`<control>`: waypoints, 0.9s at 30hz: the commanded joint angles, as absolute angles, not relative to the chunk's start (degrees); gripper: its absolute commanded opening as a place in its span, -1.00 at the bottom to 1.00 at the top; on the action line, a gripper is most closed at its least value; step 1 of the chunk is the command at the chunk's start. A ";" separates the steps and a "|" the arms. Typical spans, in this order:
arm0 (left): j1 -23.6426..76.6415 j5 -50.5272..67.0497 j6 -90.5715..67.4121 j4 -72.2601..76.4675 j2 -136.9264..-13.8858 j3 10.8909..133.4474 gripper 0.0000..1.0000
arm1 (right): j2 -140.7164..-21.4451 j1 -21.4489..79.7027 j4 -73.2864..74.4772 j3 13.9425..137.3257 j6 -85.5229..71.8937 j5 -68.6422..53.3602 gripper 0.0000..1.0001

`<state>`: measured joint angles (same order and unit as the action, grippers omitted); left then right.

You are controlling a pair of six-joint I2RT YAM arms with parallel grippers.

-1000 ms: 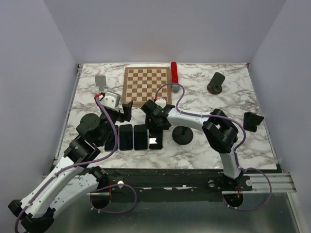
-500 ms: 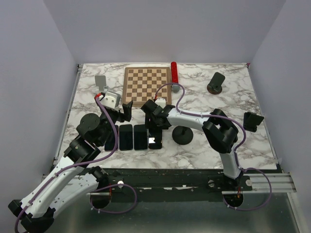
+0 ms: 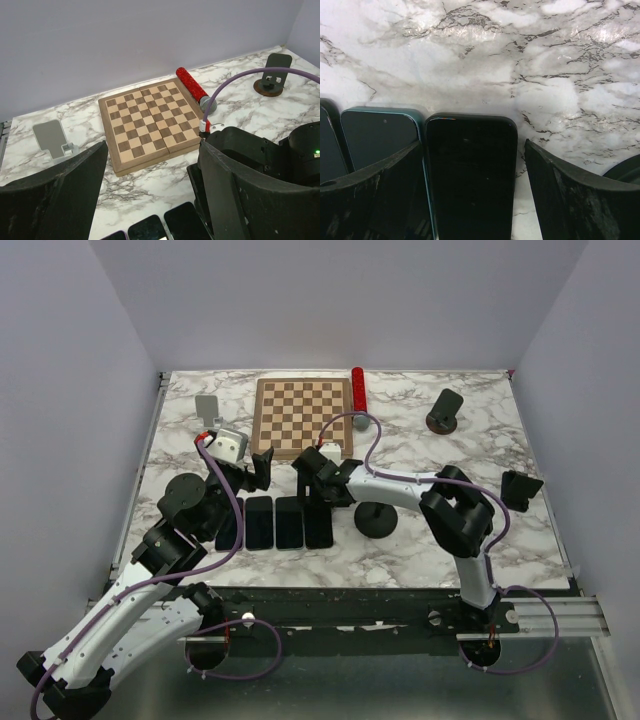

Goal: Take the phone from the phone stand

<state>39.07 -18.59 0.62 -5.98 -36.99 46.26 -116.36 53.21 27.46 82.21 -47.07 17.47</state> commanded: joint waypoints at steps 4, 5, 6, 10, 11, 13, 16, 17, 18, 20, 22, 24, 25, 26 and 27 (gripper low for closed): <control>38.76 -17.66 0.26 -6.24 -37.05 46.85 0.64 | -111.01 54.05 28.28 82.38 -43.44 19.31 0.80; 38.76 -17.67 0.26 -6.24 -37.07 46.84 0.64 | -109.49 54.18 28.60 82.44 -43.22 20.31 0.80; 38.76 -17.68 0.26 -6.24 -36.99 46.77 0.64 | -107.39 54.28 28.97 82.34 -42.94 21.35 0.80; 38.77 -17.71 0.26 -6.15 -36.97 46.76 0.64 | -97.71 54.49 28.18 80.89 -40.40 24.27 0.81; 38.76 -17.66 0.26 -6.09 -37.04 46.76 0.64 | -95.31 54.49 27.55 80.34 -39.89 24.73 0.82; 38.76 -17.69 0.26 -6.15 -37.04 46.76 0.64 | -89.10 54.49 25.22 78.35 -37.98 25.41 0.84; 38.76 -17.75 0.27 -6.20 -37.16 46.67 0.64 | -79.91 54.49 19.87 73.04 -36.07 26.03 0.88; 38.76 -17.78 0.29 -6.15 -37.23 46.67 0.64 | -76.16 54.49 17.22 70.05 -35.65 26.46 0.96; 38.76 -17.64 0.28 -6.09 -37.26 46.59 0.64 | -72.71 54.49 14.23 67.27 -35.04 26.85 0.97; 38.76 -17.70 0.27 -6.11 -37.42 46.58 0.64 | -65.15 54.49 7.13 60.81 -32.75 27.13 1.00; 38.76 -17.69 -1.31 -6.11 -37.54 46.58 0.64 | -57.34 54.49 2.60 55.34 -31.59 28.00 1.00; 38.76 -17.75 -1.45 -6.08 -37.48 46.50 0.64 | -51.36 54.47 -1.04 50.73 -30.27 28.76 1.00; 38.76 -17.64 -1.56 -6.06 -37.49 46.49 0.64 | -48.88 54.49 -2.00 49.14 -29.50 29.03 1.00; 38.76 -17.65 -1.66 -6.00 -37.43 46.42 0.63 | -46.19 54.56 -2.38 47.68 -29.21 29.36 1.00; 38.76 -17.54 -1.69 -5.85 -37.32 46.37 0.63 | -43.97 54.52 -2.51 46.58 -29.05 29.64 1.00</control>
